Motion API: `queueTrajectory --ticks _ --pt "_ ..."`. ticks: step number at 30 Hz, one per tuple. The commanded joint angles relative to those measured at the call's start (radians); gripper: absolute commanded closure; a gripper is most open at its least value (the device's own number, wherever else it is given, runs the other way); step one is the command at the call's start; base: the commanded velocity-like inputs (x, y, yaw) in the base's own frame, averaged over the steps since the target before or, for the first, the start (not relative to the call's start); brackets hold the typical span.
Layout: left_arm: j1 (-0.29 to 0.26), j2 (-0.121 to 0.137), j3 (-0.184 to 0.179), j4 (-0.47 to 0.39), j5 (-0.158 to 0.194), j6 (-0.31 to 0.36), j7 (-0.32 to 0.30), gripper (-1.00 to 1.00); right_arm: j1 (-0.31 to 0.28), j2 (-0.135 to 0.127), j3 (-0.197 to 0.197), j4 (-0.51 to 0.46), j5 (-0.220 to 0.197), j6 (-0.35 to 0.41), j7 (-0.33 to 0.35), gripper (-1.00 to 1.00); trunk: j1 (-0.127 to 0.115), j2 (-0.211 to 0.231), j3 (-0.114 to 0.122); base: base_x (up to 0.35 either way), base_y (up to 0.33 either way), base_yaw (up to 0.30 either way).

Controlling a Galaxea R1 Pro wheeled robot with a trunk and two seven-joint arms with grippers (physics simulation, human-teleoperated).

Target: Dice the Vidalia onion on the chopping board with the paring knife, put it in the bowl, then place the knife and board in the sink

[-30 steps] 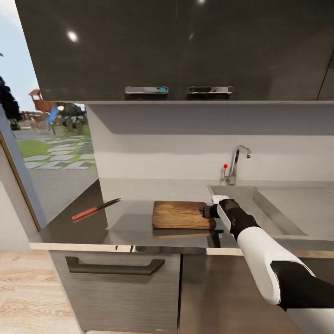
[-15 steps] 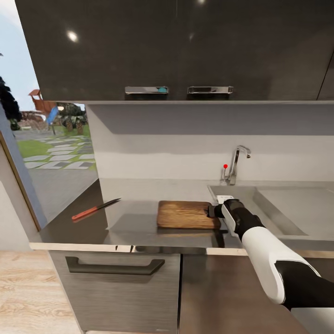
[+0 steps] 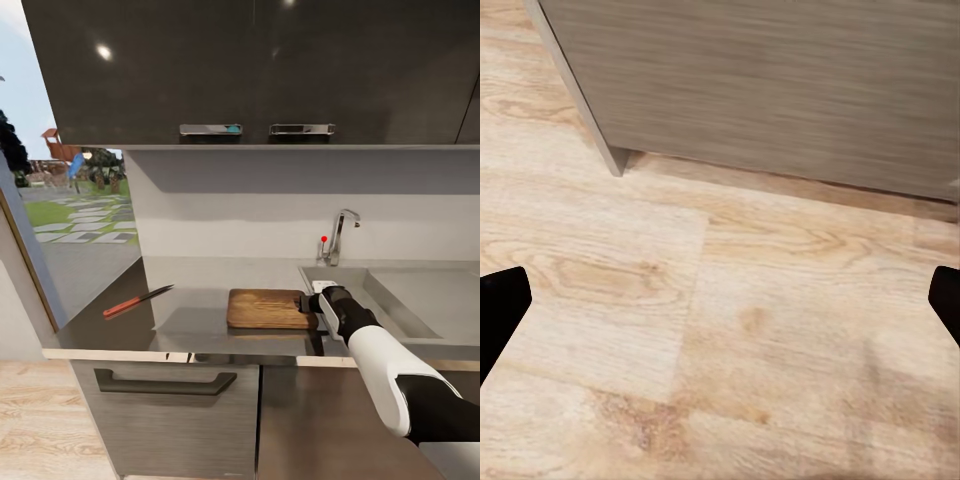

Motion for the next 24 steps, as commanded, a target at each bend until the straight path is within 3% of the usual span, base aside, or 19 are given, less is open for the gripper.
queueTrajectory --ticks 1,24 --pt "0.0 0.0 -0.003 -0.002 0.01 -0.001 0.0 -1.0 0.0 0.002 -0.005 0.0 0.008 0.005 0.001 1.0 0.0 0.0 -0.001 0.0 0.0 0.0" --pt "0.0 0.0 -0.003 -0.002 0.009 -0.001 0.0 -1.0 0.0 0.008 -0.003 0.0 0.008 0.005 0.001 1.0 0.0 0.0 -0.001 0.0 0.0 0.0"
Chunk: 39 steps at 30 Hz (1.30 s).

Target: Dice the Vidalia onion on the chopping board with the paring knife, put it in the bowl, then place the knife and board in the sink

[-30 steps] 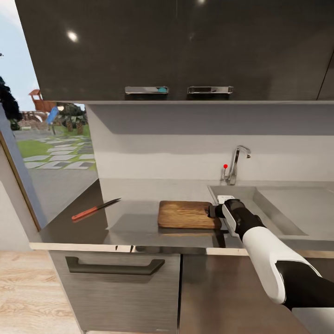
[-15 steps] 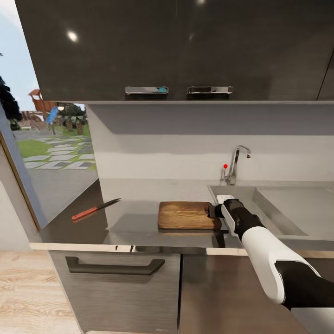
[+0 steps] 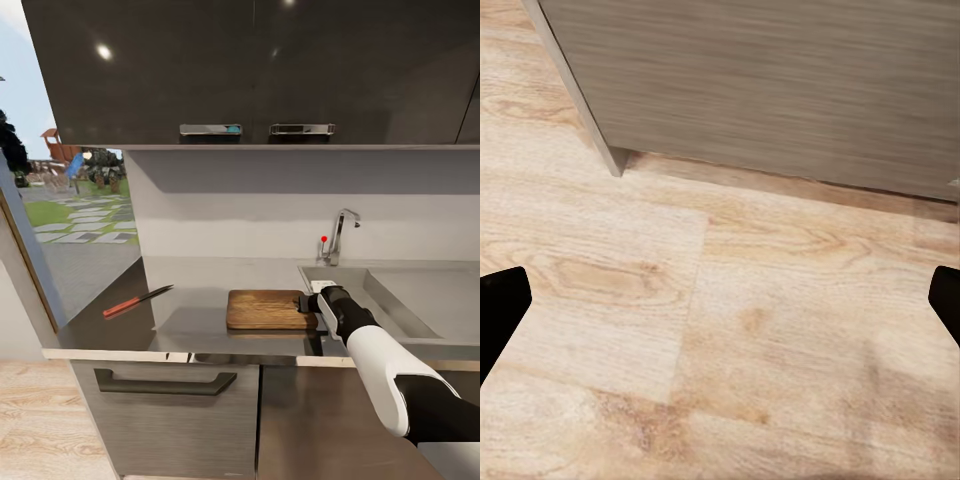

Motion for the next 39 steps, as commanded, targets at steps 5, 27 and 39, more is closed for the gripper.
queueTrajectory --ticks 5,27,39 --pt "0.0 0.0 -0.003 -0.001 0.009 -0.001 0.001 -1.0 0.0 0.002 -0.004 0.0 -0.009 0.005 0.001 1.0 0.0 0.0 -0.001 0.0 0.0 0.0" --pt "0.0 0.0 -0.003 -0.001 0.009 -0.001 0.0 -1.0 0.0 0.026 -0.006 0.0 -0.012 0.005 -0.025 1.0 0.0 0.0 -0.001 0.0 0.0 0.0" --pt "0.0 0.0 -0.003 -0.001 0.009 -0.001 0.0 -1.0 0.001 0.026 -0.008 0.0 -0.013 0.005 -0.038 1.0 0.0 0.0 -0.001 0.0 0.0 0.0"
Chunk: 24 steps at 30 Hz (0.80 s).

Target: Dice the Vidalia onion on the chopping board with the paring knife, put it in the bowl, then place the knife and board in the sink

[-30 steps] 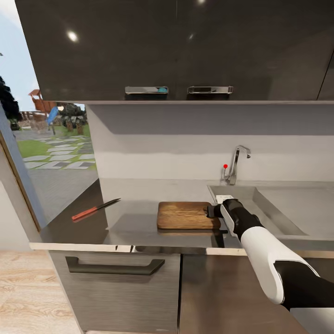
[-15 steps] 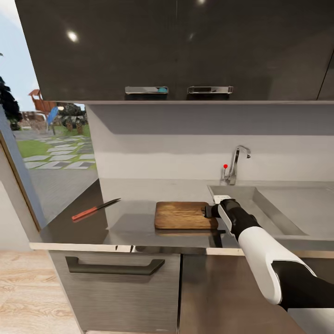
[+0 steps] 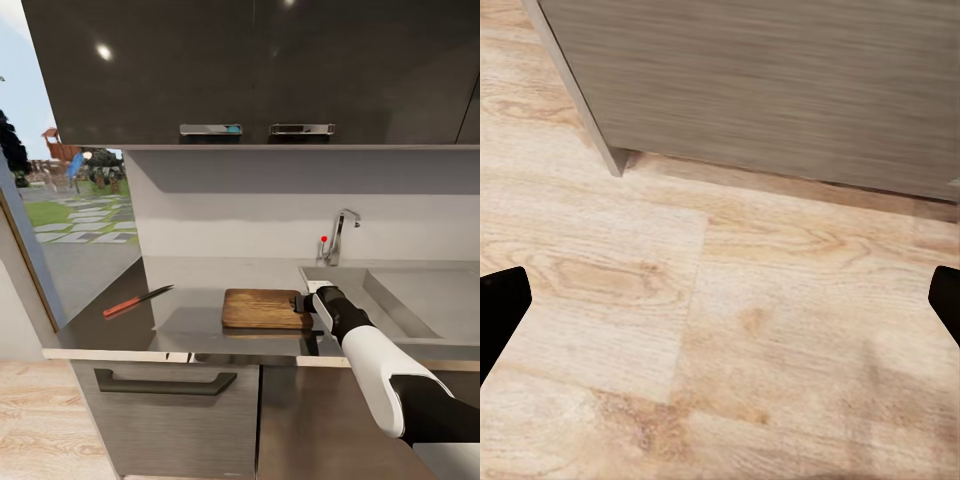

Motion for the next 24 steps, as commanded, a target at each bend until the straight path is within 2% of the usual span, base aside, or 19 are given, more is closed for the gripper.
queueTrajectory --ticks 1,12,13,24 --pt "0.0 0.0 -0.003 -0.001 0.01 -0.001 0.0 -1.0 0.0 0.001 -0.005 0.0 0.013 0.005 -0.002 1.0 0.0 0.0 -0.001 0.0 0.0 0.0" --pt "0.0 0.0 -0.003 -0.001 0.01 -0.001 0.0 -1.0 0.0 0.001 -0.005 0.0 0.013 0.005 -0.002 1.0 0.0 0.0 -0.001 0.0 0.0 0.0" --pt "0.0 0.0 -0.003 -0.001 0.01 -0.001 0.0 -1.0 0.0 0.001 -0.004 0.0 0.013 0.005 -0.002 -1.0 0.0 0.0 -0.001 0.0 0.0 0.0" --pt "0.0 0.0 -0.003 -0.001 0.01 -0.001 0.0 -1.0 0.0 0.001 -0.004 0.0 0.013 0.005 -0.002 -1.0 0.0 0.0 -0.001 0.0 0.0 0.0"
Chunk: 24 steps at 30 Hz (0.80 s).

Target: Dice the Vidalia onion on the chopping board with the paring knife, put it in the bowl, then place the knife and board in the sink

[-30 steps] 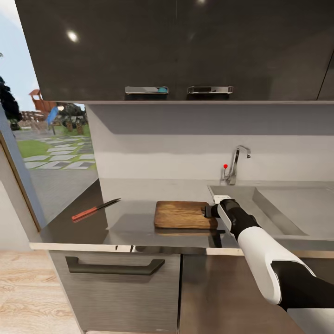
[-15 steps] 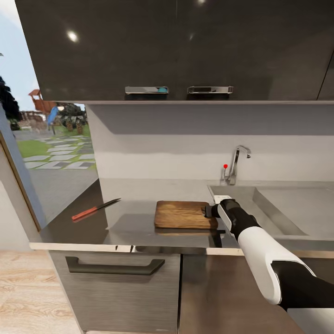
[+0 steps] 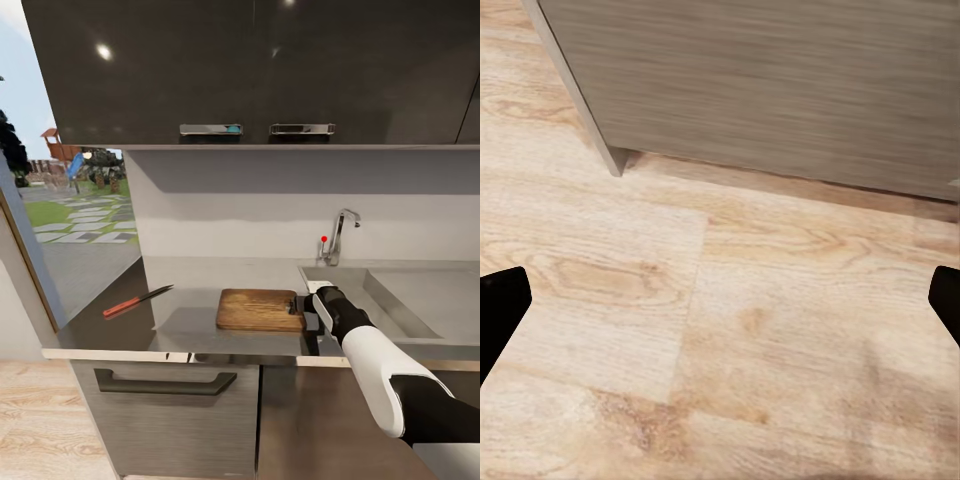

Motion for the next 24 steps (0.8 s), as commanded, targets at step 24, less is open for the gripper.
queueTrajectory --ticks 24 --pt "0.0 0.0 -0.003 -0.001 0.009 -0.001 0.0 -1.0 -0.001 0.001 -0.003 -0.006 0.002 0.004 0.006 -1.0 0.0 -0.001 -0.001 0.0 0.0 0.0"
